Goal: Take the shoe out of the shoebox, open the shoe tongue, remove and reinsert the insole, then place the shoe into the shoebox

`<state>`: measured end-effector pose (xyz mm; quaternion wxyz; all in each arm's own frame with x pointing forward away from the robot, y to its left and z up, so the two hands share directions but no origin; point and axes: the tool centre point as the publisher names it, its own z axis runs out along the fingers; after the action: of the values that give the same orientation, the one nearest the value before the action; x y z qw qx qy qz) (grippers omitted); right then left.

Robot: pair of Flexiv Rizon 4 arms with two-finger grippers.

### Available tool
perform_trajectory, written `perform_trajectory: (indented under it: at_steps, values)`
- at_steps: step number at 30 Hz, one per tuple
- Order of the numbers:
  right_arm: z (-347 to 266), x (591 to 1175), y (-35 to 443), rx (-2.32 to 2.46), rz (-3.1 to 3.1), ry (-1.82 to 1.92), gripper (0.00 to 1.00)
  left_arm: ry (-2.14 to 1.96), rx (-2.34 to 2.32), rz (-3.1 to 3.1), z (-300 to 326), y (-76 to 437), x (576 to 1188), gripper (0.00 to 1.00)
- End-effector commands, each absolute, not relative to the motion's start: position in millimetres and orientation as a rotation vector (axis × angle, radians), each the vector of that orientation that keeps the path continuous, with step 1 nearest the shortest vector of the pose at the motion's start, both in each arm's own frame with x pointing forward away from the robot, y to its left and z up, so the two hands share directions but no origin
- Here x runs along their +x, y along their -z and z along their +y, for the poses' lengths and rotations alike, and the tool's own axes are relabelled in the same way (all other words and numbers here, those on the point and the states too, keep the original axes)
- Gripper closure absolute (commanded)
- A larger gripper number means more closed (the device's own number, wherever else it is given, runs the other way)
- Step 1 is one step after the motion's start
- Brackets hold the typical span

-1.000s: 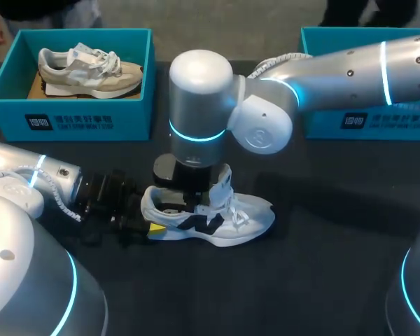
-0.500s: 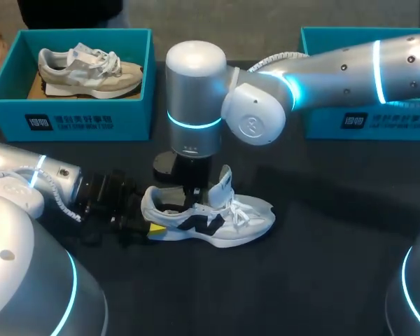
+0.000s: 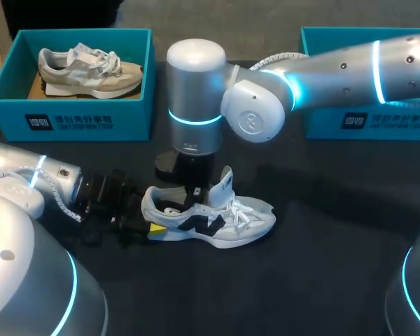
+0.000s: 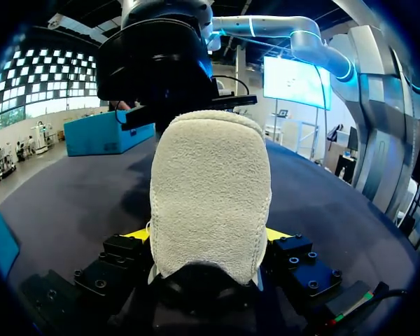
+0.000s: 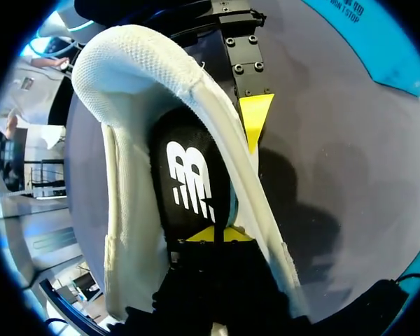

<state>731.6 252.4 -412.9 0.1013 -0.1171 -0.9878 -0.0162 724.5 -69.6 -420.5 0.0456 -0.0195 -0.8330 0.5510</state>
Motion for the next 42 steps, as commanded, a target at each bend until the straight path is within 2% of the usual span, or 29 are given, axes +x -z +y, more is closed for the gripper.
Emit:
perform_trajectory:
  at_steps: [1, 12, 27, 42]
  values:
    - [239, 719, 426, -0.351, -2.935, 0.072, 1.00, -1.682, -0.056, -2.547, -69, 426, 722, 1.00]
    - [240, 720, 382, -0.343, -3.015, 0.108, 1.00, -1.682, -0.056, -2.547, -69, 426, 722, 1.00]
    - [227, 730, 357, -0.399, -3.076, 0.203, 1.00, -1.682, -0.056, -2.547, -69, 426, 722, 1.00]
    - [251, 743, 327, -0.334, -3.089, 0.326, 1.00, -1.682, -0.056, -2.547, -69, 426, 722, 1.00]
